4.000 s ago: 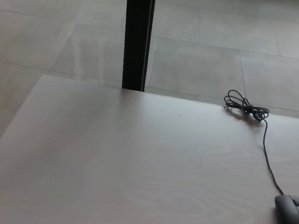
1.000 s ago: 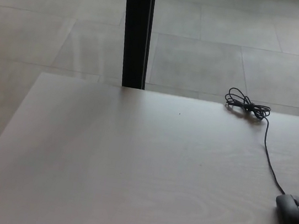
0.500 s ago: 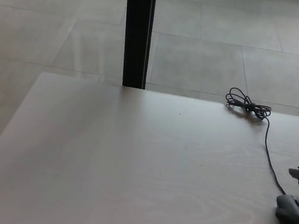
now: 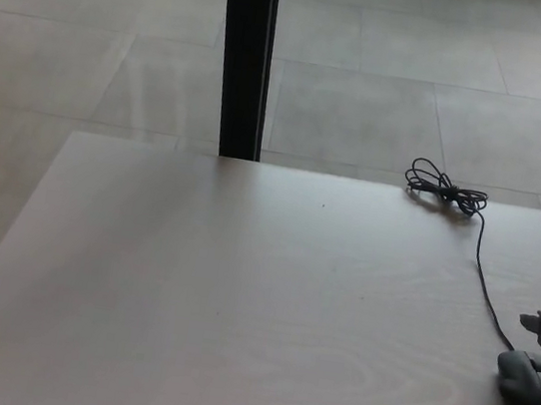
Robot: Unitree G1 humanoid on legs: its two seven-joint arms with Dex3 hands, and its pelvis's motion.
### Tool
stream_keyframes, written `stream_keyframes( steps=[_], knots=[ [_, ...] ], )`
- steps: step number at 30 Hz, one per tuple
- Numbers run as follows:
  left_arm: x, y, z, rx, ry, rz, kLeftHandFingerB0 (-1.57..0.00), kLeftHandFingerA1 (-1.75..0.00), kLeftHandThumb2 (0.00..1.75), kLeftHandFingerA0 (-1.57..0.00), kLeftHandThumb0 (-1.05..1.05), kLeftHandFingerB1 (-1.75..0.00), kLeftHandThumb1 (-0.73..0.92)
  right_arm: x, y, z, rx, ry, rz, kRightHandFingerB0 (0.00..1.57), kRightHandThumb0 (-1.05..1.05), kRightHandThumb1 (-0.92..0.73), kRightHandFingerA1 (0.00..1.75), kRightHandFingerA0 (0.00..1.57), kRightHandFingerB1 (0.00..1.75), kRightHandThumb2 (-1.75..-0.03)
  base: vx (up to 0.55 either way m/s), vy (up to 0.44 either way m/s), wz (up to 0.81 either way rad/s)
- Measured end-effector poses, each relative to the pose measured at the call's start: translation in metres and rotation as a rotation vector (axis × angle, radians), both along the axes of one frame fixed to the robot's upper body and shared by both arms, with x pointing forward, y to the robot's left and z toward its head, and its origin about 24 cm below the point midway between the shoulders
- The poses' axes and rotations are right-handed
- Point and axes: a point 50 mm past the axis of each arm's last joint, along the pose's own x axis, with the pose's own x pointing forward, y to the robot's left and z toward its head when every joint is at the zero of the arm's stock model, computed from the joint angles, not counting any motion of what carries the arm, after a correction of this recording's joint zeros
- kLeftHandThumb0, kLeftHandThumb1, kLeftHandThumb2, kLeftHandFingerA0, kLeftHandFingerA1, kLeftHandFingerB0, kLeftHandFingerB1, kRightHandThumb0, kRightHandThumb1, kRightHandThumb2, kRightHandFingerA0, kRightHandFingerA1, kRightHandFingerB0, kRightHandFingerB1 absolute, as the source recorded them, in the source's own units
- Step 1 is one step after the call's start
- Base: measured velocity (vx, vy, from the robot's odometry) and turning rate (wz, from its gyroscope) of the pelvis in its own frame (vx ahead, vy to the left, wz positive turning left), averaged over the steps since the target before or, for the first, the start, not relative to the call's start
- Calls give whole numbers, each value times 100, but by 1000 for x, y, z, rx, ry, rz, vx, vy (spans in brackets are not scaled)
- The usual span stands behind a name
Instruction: The robot uses its right fingers to click on the left button of the black mouse placed on the table.
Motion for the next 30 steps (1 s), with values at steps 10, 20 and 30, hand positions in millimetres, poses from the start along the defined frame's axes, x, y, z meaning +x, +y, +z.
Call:
stream_keyframes(
  steps=[10,20,30],
  knots=[
    [4,0,0,0,-2,-9,-37,-98,88,-68,-96,-44,92,-3,8,-6,-38,-12,52,26,-94,-92,45,11,32,-79,0,0,0],
    [6,2,3,11,-5,-7,-36,-100,91,-65,-97,-45,92,-12,7,-18,-33,8,69,25,-94,-92,51,10,33,-80,0,0,0],
    [4,3,4,11,-7,-4,-37,-93,89,-59,-98,-45,92,-20,5,-25,-70,24,77,28,-96,-92,52,14,36,-81,0,0,0]
  ],
)
